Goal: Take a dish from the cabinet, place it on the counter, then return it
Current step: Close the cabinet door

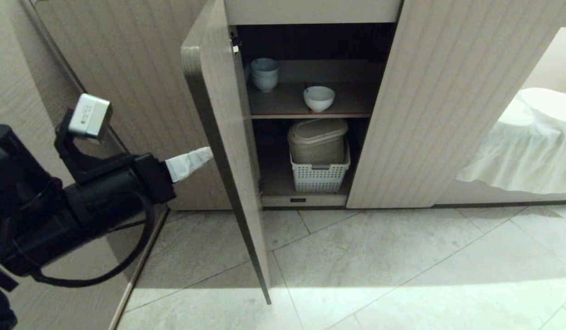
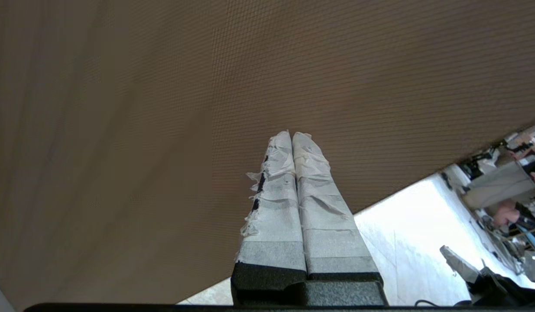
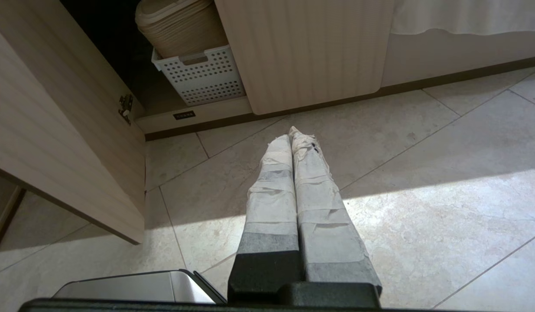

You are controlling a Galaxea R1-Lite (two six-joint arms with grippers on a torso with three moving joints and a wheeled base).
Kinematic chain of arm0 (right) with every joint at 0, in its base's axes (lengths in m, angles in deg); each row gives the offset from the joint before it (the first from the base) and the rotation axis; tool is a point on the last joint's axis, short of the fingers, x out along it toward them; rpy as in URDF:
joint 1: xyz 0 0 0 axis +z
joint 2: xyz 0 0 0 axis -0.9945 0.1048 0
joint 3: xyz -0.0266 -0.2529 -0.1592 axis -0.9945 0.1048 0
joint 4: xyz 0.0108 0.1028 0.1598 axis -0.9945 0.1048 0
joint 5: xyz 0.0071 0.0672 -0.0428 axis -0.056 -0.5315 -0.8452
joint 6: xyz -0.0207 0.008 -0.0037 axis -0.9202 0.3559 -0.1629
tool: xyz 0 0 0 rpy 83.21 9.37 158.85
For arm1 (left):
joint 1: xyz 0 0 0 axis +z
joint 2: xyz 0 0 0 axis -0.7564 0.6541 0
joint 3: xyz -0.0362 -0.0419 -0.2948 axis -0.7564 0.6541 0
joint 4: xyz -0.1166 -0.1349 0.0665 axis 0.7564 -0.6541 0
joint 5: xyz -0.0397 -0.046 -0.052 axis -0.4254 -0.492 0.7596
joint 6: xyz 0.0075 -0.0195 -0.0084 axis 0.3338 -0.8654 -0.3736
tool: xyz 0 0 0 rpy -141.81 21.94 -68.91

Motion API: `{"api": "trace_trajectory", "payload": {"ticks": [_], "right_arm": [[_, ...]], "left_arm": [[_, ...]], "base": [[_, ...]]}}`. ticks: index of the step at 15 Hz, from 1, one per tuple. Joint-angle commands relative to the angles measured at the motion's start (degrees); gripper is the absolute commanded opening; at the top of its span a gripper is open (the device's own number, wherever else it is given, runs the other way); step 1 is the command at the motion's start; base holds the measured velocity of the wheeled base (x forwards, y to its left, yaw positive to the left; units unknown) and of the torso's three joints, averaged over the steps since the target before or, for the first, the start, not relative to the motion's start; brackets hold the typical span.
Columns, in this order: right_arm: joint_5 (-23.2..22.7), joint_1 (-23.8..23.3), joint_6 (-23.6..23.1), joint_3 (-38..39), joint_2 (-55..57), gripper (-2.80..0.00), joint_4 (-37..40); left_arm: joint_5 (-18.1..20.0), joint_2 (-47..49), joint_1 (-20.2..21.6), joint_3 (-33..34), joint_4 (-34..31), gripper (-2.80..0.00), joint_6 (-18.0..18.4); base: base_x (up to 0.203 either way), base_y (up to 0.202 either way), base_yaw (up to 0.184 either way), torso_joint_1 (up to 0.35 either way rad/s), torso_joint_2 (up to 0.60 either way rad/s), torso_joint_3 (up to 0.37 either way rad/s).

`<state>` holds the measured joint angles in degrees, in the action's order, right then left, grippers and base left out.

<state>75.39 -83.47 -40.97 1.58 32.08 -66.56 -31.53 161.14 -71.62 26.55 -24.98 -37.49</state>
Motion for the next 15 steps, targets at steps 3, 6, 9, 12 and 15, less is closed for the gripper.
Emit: {"api": "trace_trajectory", "payload": {"ticks": [3,6,9,12,15], "right_arm": [[0.0,0.0,0.1,0.0,0.0,-2.8,0.0],[0.0,0.0,0.1,0.0,0.0,-2.8,0.0],[0.0,0.0,0.1,0.0,0.0,-2.8,0.0],[0.0,0.0,0.1,0.0,0.0,-2.8,0.0],[-0.1,0.0,0.1,0.0,0.0,-2.8,0.0]], "left_arm": [[-0.6,6.0,-0.5,-3.4,1.5,-2.8,-0.3],[-0.6,9.2,-1.6,-6.6,1.9,-2.8,-0.4],[-0.7,12.8,-3.0,-10.4,1.9,-2.8,-0.4],[-0.7,16.4,-3.7,-14.7,1.9,-2.8,-0.4],[-1.7,19.7,-4.6,-19.0,1.9,-2.8,-0.4]], "base": [[0.0,0.0,0.0,0.0,0.0,0.0],[0.0,0.0,0.0,0.0,0.0,0.0],[0.0,0.0,0.0,0.0,0.0,0.0],[0.0,0.0,0.0,0.0,0.0,0.0],[0.0,0.0,0.0,0.0,0.0,0.0]]}}
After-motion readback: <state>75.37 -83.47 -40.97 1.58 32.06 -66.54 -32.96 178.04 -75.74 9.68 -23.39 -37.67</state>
